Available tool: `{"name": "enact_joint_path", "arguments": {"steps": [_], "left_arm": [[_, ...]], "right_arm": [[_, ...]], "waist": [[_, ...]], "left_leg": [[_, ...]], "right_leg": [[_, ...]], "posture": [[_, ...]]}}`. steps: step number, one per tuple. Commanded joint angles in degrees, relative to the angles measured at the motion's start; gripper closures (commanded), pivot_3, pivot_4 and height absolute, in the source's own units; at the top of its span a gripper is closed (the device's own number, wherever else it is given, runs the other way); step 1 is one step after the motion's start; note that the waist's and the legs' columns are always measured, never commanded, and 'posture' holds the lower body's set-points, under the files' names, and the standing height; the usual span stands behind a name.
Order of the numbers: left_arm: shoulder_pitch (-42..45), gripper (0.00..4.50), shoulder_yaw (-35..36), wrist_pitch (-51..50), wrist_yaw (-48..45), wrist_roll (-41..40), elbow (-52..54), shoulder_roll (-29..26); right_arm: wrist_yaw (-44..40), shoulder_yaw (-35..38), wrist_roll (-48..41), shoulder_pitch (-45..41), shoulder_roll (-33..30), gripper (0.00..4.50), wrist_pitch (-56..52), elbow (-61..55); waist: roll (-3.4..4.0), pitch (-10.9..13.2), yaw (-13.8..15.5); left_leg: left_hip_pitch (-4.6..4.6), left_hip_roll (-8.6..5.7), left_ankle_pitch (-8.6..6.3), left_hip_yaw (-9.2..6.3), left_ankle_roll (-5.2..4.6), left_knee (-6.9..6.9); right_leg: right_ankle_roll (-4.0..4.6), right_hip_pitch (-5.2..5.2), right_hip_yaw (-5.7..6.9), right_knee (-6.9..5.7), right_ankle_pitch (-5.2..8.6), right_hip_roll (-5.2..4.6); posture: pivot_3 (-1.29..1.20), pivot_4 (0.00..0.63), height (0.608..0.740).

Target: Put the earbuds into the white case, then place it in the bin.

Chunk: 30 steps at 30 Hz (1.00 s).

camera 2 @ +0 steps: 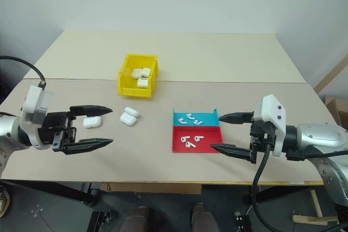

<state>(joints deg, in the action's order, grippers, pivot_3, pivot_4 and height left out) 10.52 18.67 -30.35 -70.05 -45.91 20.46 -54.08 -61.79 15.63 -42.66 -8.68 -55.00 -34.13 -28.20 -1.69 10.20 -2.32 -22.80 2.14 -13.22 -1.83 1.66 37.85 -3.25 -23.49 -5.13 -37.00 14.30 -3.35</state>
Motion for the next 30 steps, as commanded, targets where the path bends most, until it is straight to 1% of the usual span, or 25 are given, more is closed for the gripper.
{"name": "enact_joint_path", "arguments": {"steps": [1, 4, 7, 9, 11, 13, 15, 19, 21, 24, 27, 30], "left_arm": [[0.5, 0.0, 0.7, -0.4, 1.8, -0.2, 1.1, 0.0], [0.1, 0.0, 1.0, -2.9, 2.6, -0.5, 1.3, -1.9], [0.6, 0.0, 1.1, -3.4, 2.1, 2.1, -0.6, -4.8], [2.3, 0.0, 0.1, -5.0, 4.9, 3.4, -0.7, -5.9], [5.2, 0.0, -3.5, -10.1, 9.6, 5.7, -0.2, -7.7], [7.7, 0.0, -5.6, -13.2, 12.3, 6.0, -0.3, -7.5], [11.3, 0.0, -9.2, -17.7, 15.5, 7.3, -0.1, -7.6], [18.6, 0.0, -16.8, -26.9, 17.4, 9.0, -0.9, -9.3], [28.2, 0.0, -24.2, -38.8, 20.4, 10.8, -5.6, -7.5], [38.5, 0.0, -30.5, -48.6, 24.1, 13.3, -13.9, -2.2], [44.9, 0.0, -36.4, -53.1, 24.9, 16.0, -20.2, 0.8], [49.6, 0.0, -41.7, -53.9, 22.9, 17.2, -24.4, 3.1]], "right_arm": [[0.2, 1.0, 0.0, -1.5, -0.7, 0.01, 0.7, -0.6], [0.4, 1.1, 0.3, -1.3, -0.7, 0.01, 0.7, -0.6], [1.2, 1.0, 0.1, -1.8, -0.6, 0.01, -0.3, -0.3], [2.2, 0.6, 0.3, -2.5, -0.9, 0.01, -1.3, -0.3], [3.3, 0.5, 0.0, -3.1, -1.0, 0.01, -2.6, -0.7], [4.8, 0.9, -0.9, -3.5, -0.9, 0.01, -4.1, -1.7], [6.4, 1.6, -2.0, -3.6, -0.5, 0.01, -5.5, -2.8], [8.9, 1.8, -2.9, -2.6, 0.2, 0.01, -6.5, -4.8], [9.7, 1.8, -3.0, -1.8, 0.5, 0.01, -6.6, -5.7], [10.8, 1.8, -3.1, -1.2, 1.1, 0.01, -6.7, -6.6], [11.3, 1.7, -3.2, -1.2, 1.3, 0.01, -6.7, -6.9], [11.6, 1.4, -2.9, -1.4, 1.2, 0.01, -6.5, -6.9]], "waist": [[0.0, 0.0, 0.0], [-0.01, 0.0, 0.0], [-0.03, 0.0, 0.0], [-0.02, 0.0, 0.0], [-0.04, 0.0, 0.0], [-0.04, 0.0, 0.2], [-0.07, 0.0, 0.2], [-0.12, 0.1, 0.1], [-0.16, 0.1, 0.3], [-0.18, 0.1, 0.5], [-0.18, 0.1, 0.4], [-0.18, 0.1, 0.0]], "left_leg": [[0.0, 0.0, 0.0, 0.0, 0.0, 0.0], [0.0, 0.0, 0.0, 0.0, 0.0, 0.0], [-0.01, 0.0, 0.0, -0.01, 0.0, 0.0], [0.0, -0.01, 0.0, 0.01, 0.0, 0.0], [0.02, 0.0, 0.0, 0.0, 0.0, 0.0], [0.02, -0.02, 0.0, -0.03, 0.0, 0.0], [0.0, -0.03, 0.0, -0.03, 0.0, 0.0], [-0.06, -0.04, -0.01, -0.06, -0.01, 0.0], [-0.04, -0.06, -0.01, -0.05, -0.01, 0.0], [-0.01, -0.11, 0.0, -0.11, -0.02, 0.02], [0.0, -0.13, 0.0, -0.13, -0.02, 0.02], [-0.07, -0.13, -0.01, -0.14, -0.04, 0.01]], "right_leg": [[0.0, 0.0, 0.0, 0.0, 0.0, 0.0], [0.0, 0.0, 0.0, 0.0, 0.0, 0.0], [0.0, -0.02, 0.01, 0.0, 0.0, 0.01], [0.0, -0.01, 0.0, 0.0, 0.0, 0.0], [0.0, 0.0, 0.0, -0.01, 0.0, 0.0], [-0.01, 0.03, 0.01, 0.0, 0.0, 0.0], [-0.02, 0.03, 0.01, 0.01, 0.01, -0.01], [-0.03, -0.01, 0.03, 0.01, 0.01, 0.0], [-0.03, 0.0, 0.01, 0.0, 0.02, -0.01], [-0.19, 0.08, 0.05, -0.01, 0.1, -0.01], [-0.25, 0.12, 0.05, 0.01, 0.13, -0.01], [-0.07, 0.01, 0.04, -0.03, 0.07, -0.01]], "posture": [[0.0, 0.15, 0.74], [0.0, 0.15, 0.74], [0.0, 0.15, 0.74], [0.0, 0.15, 0.74], [0.0, 0.15, 0.74], [0.0, 0.15, 0.74], [0.0, 0.15, 0.74], [0.0, 0.15, 0.74], [0.0, 0.15, 0.74], [0.0, 0.15, 0.74], [0.0, 0.15, 0.74], [0.0, 0.15, 0.74]]}}
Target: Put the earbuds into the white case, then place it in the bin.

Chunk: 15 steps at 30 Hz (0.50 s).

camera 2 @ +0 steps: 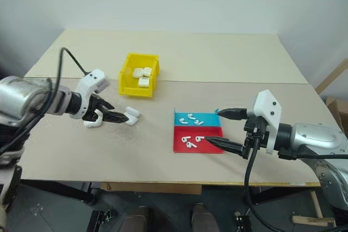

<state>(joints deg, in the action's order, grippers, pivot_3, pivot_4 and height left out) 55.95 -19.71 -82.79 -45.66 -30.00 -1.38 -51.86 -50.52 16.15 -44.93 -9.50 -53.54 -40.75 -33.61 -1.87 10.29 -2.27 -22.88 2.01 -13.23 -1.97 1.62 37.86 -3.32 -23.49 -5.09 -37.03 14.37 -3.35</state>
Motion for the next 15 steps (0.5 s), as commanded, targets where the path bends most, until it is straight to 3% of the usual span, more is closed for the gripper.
{"name": "enact_joint_path", "arguments": {"steps": [1, 6, 15], "left_arm": [[5.6, 0.0, -4.7, -1.7, -1.8, 1.8, -4.1, 2.0], [12.6, 0.0, -14.4, -0.8, -1.6, 7.4, -13.3, 7.2], [20.2, 0.0, -24.2, 7.3, -6.3, 17.1, -31.8, 14.1]], "right_arm": [[0.3, 0.9, -0.7, -0.5, -0.3, 0.01, 0.3, -1.5], [0.8, -0.1, -0.3, -1.1, -0.1, 0.01, 0.7, -1.4], [1.9, -0.2, -0.2, 0.4, 0.6, 0.01, 1.0, -2.6]], "waist": [[0.0, 0.0, -0.1], [0.0, 0.0, 0.1], [0.0, 0.0, 0.1]], "left_leg": [[-0.08, 0.0, 0.0, -0.01, 0.0, 0.0], [-0.24, -0.05, 0.0, -0.01, 0.0, 0.01], [-0.48, -0.08, 0.01, -0.02, 0.0, 0.01]], "right_leg": [[0.01, -0.1, -0.01, -0.01, 0.0, 0.0], [0.01, -0.25, 0.0, -0.07, -0.01, -0.03], [0.02, -0.55, -0.04, -0.12, -0.02, -0.03]], "posture": [[0.0, 0.15, 0.74], [0.0, 0.15, 0.74], [0.0, 0.15, 0.74]]}}
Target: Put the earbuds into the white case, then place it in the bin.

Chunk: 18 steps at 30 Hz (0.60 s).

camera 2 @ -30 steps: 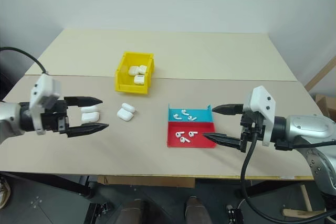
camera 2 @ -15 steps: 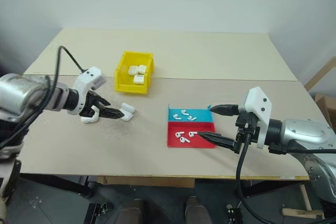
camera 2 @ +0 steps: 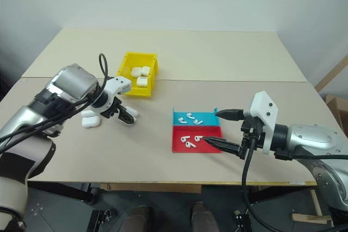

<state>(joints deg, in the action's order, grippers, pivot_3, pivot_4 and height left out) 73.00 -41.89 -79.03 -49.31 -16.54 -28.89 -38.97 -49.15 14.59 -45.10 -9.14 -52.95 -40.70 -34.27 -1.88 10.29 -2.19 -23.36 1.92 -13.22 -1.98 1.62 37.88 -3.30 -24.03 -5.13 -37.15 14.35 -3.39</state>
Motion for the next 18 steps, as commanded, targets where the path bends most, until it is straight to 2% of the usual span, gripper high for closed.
{"name": "enact_joint_path", "arguments": {"steps": [1, 10, 18], "left_arm": [[4.0, 0.0, -3.2, 4.8, -4.1, 4.8, -6.8, 2.3], [6.9, 0.0, -4.7, 10.4, -10.9, 12.2, -22.1, 9.7], [7.6, 0.0, -3.2, 12.0, -13.6, 17.2, -27.8, 13.6]], "right_arm": [[0.7, 1.4, 0.0, 0.1, 0.1, 0.01, 1.0, -2.0], [2.4, 1.8, -0.5, 1.5, 0.9, 0.01, 1.0, -3.8], [2.9, 2.0, -1.0, 1.6, 1.0, 0.01, 0.8, -3.8]], "waist": [[0.0, 0.0, 0.1], [-0.01, 0.0, 0.1], [0.0, 0.0, 0.1]], "left_leg": [[-0.01, -0.01, 0.0, 0.0, 0.0, 0.01], [-0.03, -0.02, 0.0, 0.0, 0.0, 0.02], [0.07, -0.03, 0.01, 0.0, 0.0, 0.03]], "right_leg": [[0.0, 0.0, 0.0, 0.0, 0.0, -0.01], [0.0, 0.0, -0.01, 0.0, 0.0, -0.01], [-0.01, 0.09, -0.01, -0.03, -0.01, -0.01]], "posture": [[0.0, 0.15, 0.74], [0.0, 0.15, 0.74], [0.0, 0.15, 0.74]]}}
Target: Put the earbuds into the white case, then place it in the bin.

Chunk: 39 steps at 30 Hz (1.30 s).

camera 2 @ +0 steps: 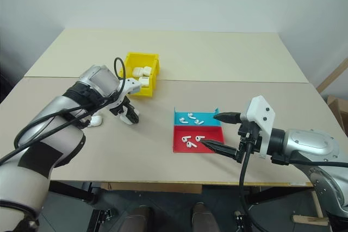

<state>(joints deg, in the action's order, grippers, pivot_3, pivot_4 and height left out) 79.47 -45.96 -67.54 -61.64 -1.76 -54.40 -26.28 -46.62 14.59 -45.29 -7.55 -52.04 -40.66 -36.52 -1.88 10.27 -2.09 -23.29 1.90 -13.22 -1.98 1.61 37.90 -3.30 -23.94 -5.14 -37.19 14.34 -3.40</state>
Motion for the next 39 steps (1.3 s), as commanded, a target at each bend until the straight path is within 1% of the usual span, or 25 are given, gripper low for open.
{"name": "enact_joint_path", "arguments": {"steps": [1, 8, 9, 10, 13, 14, 16, 18, 20, 21, 22, 24, 25, 26, 28, 31, 32, 33, 35, 38, 39], "left_arm": [[1.1, 0.0, 1.0, 0.4, -1.5, 2.8, -2.3, 1.1], [-0.5, 0.0, 2.1, -1.1, -2.5, 4.6, 0.3, 0.9], [-0.7, 0.41, 2.6, -1.1, -2.0, 4.8, 0.6, 0.9], [-0.9, 0.61, 2.8, -0.9, -2.3, 4.9, 0.9, 0.8], [-1.1, 1.6, 3.7, -1.0, -2.4, 5.2, 1.4, 0.7], [-1.1, 1.71, 4.1, -1.1, -2.4, 5.2, 1.7, 0.4], [-1.4, 1.71, 5.0, -1.4, -2.1, 5.1, 2.9, -0.4], [-2.4, 1.71, 6.4, -1.8, -2.2, 4.7, 6.3, -2.2], [-4.9, 1.71, 9.1, -1.3, -2.8, 3.5, 13.7, -6.3], [-6.3, 1.71, 10.9, -1.9, -2.6, 2.8, 17.4, -8.4], [-8.6, 1.71, 14.6, -1.4, -1.3, 1.8, 21.9, -10.3], [-13.2, 1.71, 20.5, -0.1, -1.8, -0.9, 30.7, -15.1], [-16.5, 1.71, 24.6, 1.8, -1.4, -2.5, 35.5, -16.9], [-20.8, 1.71, 30.4, 5.2, -0.6, -4.8, 40.9, -17.8], [-28.6, 1.71, 40.0, 10.8, 0.3, -9.0, 49.4, -18.8], [-37.3, 1.71, 52.7, 17.0, -1.4, -18.2, 57.4, -15.8], [-38.5, 1.71, 55.2, 17.3, -2.9, -21.7, 58.8, -14.8], [-39.4, 1.71, 58.1, 16.3, -5.0, -26.8, 60.2, -13.5], [-41.9, 1.71, 61.3, 17.7, -7.0, -33.6, 64.4, -10.9], [-44.6, 1.71, 62.5, 21.8, -7.4, -37.9, 68.0, -7.7], [-45.7, 1.71, 63.3, 24.6, -8.8, -40.1, 68.3, -5.5]], "right_arm": [[0.3, 1.9, -0.7, 0.0, 0.0, 0.01, 0.8, -1.5], [0.2, 0.9, -1.1, -1.6, -0.1, 0.01, 0.6, -0.5], [0.2, 0.6, -1.0, -1.9, 0.0, 0.0, 0.7, -0.3], [0.2, 0.3, -0.8, -2.1, 0.1, 0.0, 0.7, -0.2], [0.1, -0.3, -0.5, -2.7, 0.1, 0.0, 1.0, 0.3], [0.1, -0.4, -0.5, -2.9, 0.1, 0.0, 0.9, 0.4], [0.1, -0.3, -0.6, -3.1, 0.0, 0.0, 0.9, 0.5], [0.1, -0.1, -0.8, -3.1, 0.0, 0.0, 0.8, 0.5], [0.2, 0.2, -0.8, -2.9, 0.0, 0.0, 0.7, 0.4], [0.1, 0.4, -0.8, -2.7, 0.0, 0.0, 0.8, 0.5], [0.1, 0.6, -0.8, -2.5, 0.0, 0.0, 0.9, 0.5], [0.1, 0.9, -0.7, -2.0, 0.1, 0.0, 1.1, 0.6], [0.0, 1.0, -0.6, -1.8, 0.2, 0.0, 1.3, 0.7], [0.0, 1.0, -0.4, -1.6, 0.3, 0.0, 1.6, 0.8], [-0.1, 1.0, -0.1, -1.5, 0.7, 0.0, 2.2, 1.3], [0.0, 0.1, 0.8, -2.6, 1.7, 0.0, 3.3, 2.4], [-0.2, -0.1, 1.0, -2.9, 2.0, 0.0, 3.7, 2.9], [-0.5, -0.4, 1.3, -3.4, 2.3, 0.0, 4.2, 3.6], [-1.2, -1.3, 1.9, -5.0, 2.6, 0.0, 4.6, 5.0], [-2.6, -2.3, 2.4, -7.3, 2.7, 0.0, 5.4, 7.0], [-3.1, -2.9, 2.4, -8.3, 2.7, 0.0, 5.2, 7.7]], "waist": [[0.0, 0.0, 0.0], [0.0, 0.0, 0.0], [0.0, 0.0, 0.0], [0.0, 0.0, 0.0], [0.0, 0.0, 0.0], [0.0, 0.0, 0.0], [0.0, 0.0, 0.0], [0.0, 0.0, 0.0], [0.0, 0.0, -0.2], [0.0, 0.0, -0.4], [0.0, 0.0, -0.5], [0.0, 0.0, -0.6], [0.01, 0.0, -0.6], [0.02, 0.0, -0.5], [0.04, 0.0, -0.4], [0.03, 0.0, 0.1], [-0.01, 0.0, 0.4], [-0.02, 0.0, 0.7], [-0.02, -0.1, 1.1], [0.0, -0.1, 1.2], [0.03, -0.1, 1.2]], "left_leg": [[0.0, 0.0, 0.0, 0.0, 0.0, 0.0], [-0.02, 0.0, 0.0, 0.0, 0.0, 0.0], [-0.02, 0.0, 0.0, 0.0, 0.0, 0.0], [-0.02, 0.0, 0.0, 0.0, 0.0, 0.0], [-0.02, 0.0, 0.0, 0.0, 0.0, 0.0], [-0.03, 0.0, 0.0, 0.0, 0.0, 0.0], [-0.03, 0.0, 0.0, 0.0, 0.0, 0.0], [-0.04, 0.0, 0.0, -0.01, 0.0, 0.0], [-0.05, 0.01, 0.0, -0.01, 0.0, 0.0], [-0.05, 0.02, 0.0, 0.0, 0.0, 0.0], [-0.06, 0.03, 0.0, -0.01, 0.0, 0.0], [-0.04, 0.05, 0.0, 0.01, 0.0, 0.0], [-0.04, 0.06, 0.0, 0.0, 0.0, 0.0], [-0.01, 0.05, 0.0, 0.03, 0.0, 0.0], [0.04, 0.07, 0.0, 0.05, 0.0, 0.03], [0.04, 0.06, 0.01, 0.08, 0.02, 0.17], [0.04, 0.06, 0.02, 0.08, 0.03, 0.21], [0.04, 0.06, 0.02, 0.07, 0.03, 0.26], [0.03, 0.07, 0.02, 0.07, 0.03, 0.34], [0.07, 0.07, 0.01, 0.07, 0.03, 0.33], [0.07, 0.07, 0.0, 0.07, 0.02, 0.33]], "right_leg": [[0.0, 0.0, 0.0, 0.0, 0.0, 0.0], [-0.01, -0.01, 0.0, 0.01, 0.0, -0.01], [-0.01, -0.01, 0.0, 0.01, 0.0, -0.01], [0.0, -0.01, 0.0, 0.01, 0.0, -0.01], [-0.01, -0.01, 0.0, 0.0, 0.0, -0.01], [-0.01, -0.01, 0.0, 0.0, 0.0, -0.01], [-0.01, -0.02, 0.0, 0.01, 0.0, -0.02], [-0.01, -0.03, 0.0, 0.0, 0.0, -0.01], [-0.01, -0.06, -0.01, -0.01, -0.01, -0.01], [0.0, -0.08, -0.02, -0.03, -0.01, -0.01], [0.01, -0.1, -0.02, -0.05, -0.01, 0.0], [0.02, -0.16, -0.06, -0.15, -0.02, 0.01], [0.02, -0.17, -0.05, -0.23, -0.01, 0.02], [0.02, -0.2, -0.09, -0.29, -0.01, 0.01], [0.02, -0.16, -0.1, -0.35, -0.01, -0.01], [0.02, -0.13, -0.1, -0.38, -0.02, -0.05], [0.02, -0.1, -0.08, -0.4, -0.02, -0.07], [0.03, -0.08, -0.05, -0.4, -0.02, -0.06], [0.03, -0.06, -0.02, -0.4, -0.02, -0.05], [0.02, 0.02, -0.02, -0.33, -0.02, -0.04], [0.02, 0.02, -0.03, -0.33, -0.02, -0.04]], "posture": [[0.0, 0.15, 0.74], [0.0, 0.15, 0.74], [0.0, 0.15, 0.74], [0.0, 0.15, 0.74], [0.0, 0.15, 0.74], [0.0, 0.15, 0.74], [0.0, 0.15, 0.74], [0.0, 0.15, 0.74], [0.0, 0.15, 0.74], [0.0, 0.15, 0.74], [0.0, 0.15, 0.74], [0.0, 0.15, 0.74], [0.0, 0.15, 0.74], [0.0, 0.15, 0.74], [0.0, 0.15, 0.74], [0.0, 0.15, 0.74], [0.0, 0.15, 0.74], [0.0, 0.15, 0.74], [0.0, 0.15, 0.74], [0.0, 0.15, 0.74], [0.0, 0.15, 0.74]]}}
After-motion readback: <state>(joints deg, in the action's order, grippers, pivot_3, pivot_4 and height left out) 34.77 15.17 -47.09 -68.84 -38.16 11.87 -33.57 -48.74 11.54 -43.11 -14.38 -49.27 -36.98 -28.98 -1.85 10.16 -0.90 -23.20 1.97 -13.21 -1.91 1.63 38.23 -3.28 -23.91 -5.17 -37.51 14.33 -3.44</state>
